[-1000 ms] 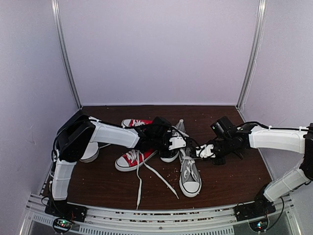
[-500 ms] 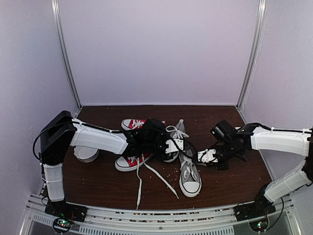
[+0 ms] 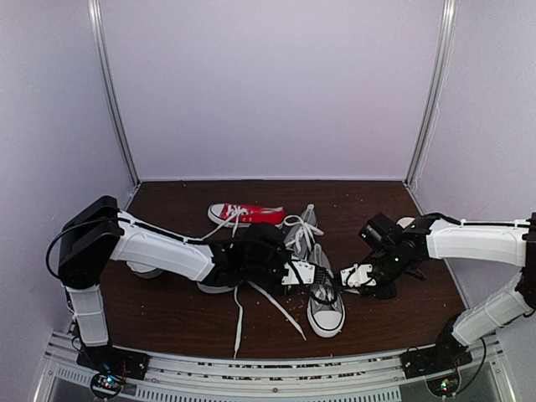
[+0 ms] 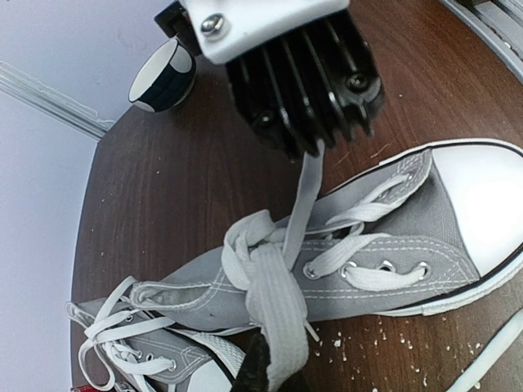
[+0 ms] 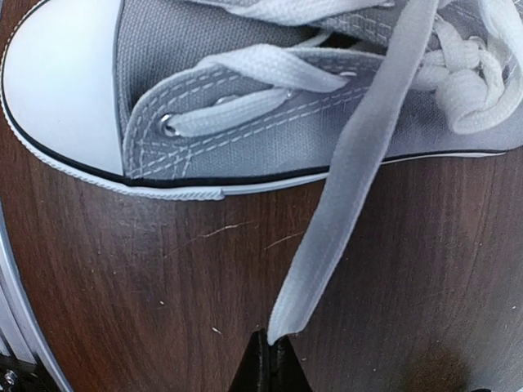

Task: Tie the shoes
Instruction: Adjust the half-tied shoelace on the shoe.

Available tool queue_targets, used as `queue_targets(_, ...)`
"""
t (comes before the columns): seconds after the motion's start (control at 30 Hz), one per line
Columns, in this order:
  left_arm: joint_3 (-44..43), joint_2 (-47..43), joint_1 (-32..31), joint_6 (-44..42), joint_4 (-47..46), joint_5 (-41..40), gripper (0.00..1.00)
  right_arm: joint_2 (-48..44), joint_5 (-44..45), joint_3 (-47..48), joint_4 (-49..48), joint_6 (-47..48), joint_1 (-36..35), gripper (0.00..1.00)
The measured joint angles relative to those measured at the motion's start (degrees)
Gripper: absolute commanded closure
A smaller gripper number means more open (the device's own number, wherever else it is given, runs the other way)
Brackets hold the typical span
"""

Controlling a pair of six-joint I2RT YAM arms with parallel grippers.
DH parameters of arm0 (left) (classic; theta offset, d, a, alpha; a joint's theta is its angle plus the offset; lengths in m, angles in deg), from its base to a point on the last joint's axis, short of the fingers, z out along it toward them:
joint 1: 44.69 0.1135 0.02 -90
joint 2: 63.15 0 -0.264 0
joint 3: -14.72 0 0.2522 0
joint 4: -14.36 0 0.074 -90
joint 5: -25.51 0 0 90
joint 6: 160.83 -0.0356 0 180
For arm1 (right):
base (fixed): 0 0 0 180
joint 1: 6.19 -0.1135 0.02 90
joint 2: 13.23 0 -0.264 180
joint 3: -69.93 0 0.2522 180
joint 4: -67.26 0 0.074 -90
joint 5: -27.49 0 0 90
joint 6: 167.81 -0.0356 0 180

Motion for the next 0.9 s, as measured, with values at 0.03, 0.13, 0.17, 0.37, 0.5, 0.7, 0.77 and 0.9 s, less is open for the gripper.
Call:
queue_targets(0.03,0.2,-0.2,0.0,0.0,-0.2,0.0,1.00,0.1,0.2,0.0,0.3,-0.2,0.0,1.00)
queue_targets(0.13,0.4,-0.3,0.0,0.0,-0.5,-0.2,1.00,0.2,0.9,-0.1,0.8,-0.8,0.0,1.00)
queue_targets(0.17,0.6,-0.3,0.0,0.0,-0.8,-0.2,1.00,0.2,1.4,-0.1,1.0,-0.9,0.0,1.00)
queue_targets(0.37,1.4,-0.3,0.0,0.0,-1.1,-0.4,1.00,0.2,1.8,-0.2,1.4,-1.1,0.1,1.00)
queue_targets(0.5,1.9,-0.3,0.0,0.0,-1.2,-0.9,1.00,0.2,2.5,-0.2,1.5,-1.2,0.9,1.00)
queue_targets(0.7,2.5,-0.3,0.0,0.0,-1.1,-1.7,1.00,1.5,2.5,0.6,0.8,-2.4,4.0,1.00)
queue_targets(0.77,2.5,-0.3,0.0,0.0,-1.1,-2.1,1.00,2.0,2.5,1.2,0.3,-2.6,4.4,1.00)
queue_targets(0.9,2.4,-0.3,0.0,0.0,-1.2,-2.3,1.00,2.9,2.1,1.5,-0.8,-2.8,4.6,0.94)
